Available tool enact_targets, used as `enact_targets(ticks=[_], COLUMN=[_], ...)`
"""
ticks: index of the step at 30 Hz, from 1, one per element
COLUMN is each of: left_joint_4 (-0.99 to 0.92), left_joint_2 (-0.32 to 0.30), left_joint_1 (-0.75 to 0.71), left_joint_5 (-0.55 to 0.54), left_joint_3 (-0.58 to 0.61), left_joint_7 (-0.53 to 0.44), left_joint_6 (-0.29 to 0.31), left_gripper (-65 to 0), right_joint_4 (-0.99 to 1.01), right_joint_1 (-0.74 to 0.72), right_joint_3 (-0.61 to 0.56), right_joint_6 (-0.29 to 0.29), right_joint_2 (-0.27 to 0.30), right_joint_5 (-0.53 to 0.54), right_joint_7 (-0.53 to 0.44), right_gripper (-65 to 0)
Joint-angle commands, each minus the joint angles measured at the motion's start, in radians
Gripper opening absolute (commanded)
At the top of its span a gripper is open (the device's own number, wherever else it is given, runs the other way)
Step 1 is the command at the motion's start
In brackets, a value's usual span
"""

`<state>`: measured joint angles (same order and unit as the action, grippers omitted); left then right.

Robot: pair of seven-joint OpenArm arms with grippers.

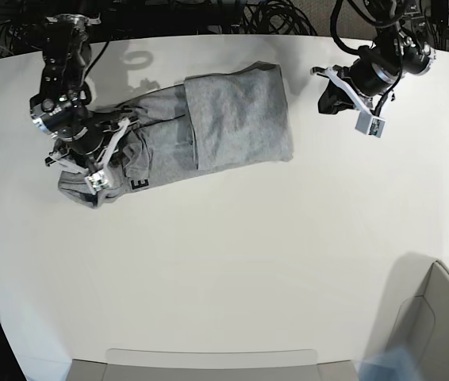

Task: Fold the T-shirt properly
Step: 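Grasp the other strip end with the right gripper, then fold the held end over onto the folded half with the right gripper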

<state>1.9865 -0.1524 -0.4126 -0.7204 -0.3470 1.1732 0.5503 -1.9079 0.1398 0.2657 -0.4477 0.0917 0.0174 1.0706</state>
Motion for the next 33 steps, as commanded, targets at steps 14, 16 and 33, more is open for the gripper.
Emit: enact_targets(ticks=[14, 16, 33], left_joint_4=[0.013, 0.012, 0.012], left_joint_2=[-0.014, -0.014, -0.014], left_joint_1=[-0.05, -0.052, -0.049], left_joint_5=[-0.011, -0.009, -0.008], left_joint_3=[-0.254, -0.255, -0.248], left_joint_7=[-0.017, -0.017, -0.019], left_joint_6=[0.003, 0.003, 0.003], left_gripper=[-63.8, -63.8, -63.8], right_joint_4=[-0.155, -0.157, -0.006], right_joint_1=[0.074, 0.071, -0.01], right_joint_3=[-0.454, -0.503, -0.811], right_joint_6=[0.003, 0.017, 0.128], right_joint_2=[-0.088, -0.117, -0.175], right_joint_5=[-0.313, -0.351, -0.488], right_joint_7=[-0.013, -0.013, -0.013], right_gripper=[-65.0, -65.0, -65.0])
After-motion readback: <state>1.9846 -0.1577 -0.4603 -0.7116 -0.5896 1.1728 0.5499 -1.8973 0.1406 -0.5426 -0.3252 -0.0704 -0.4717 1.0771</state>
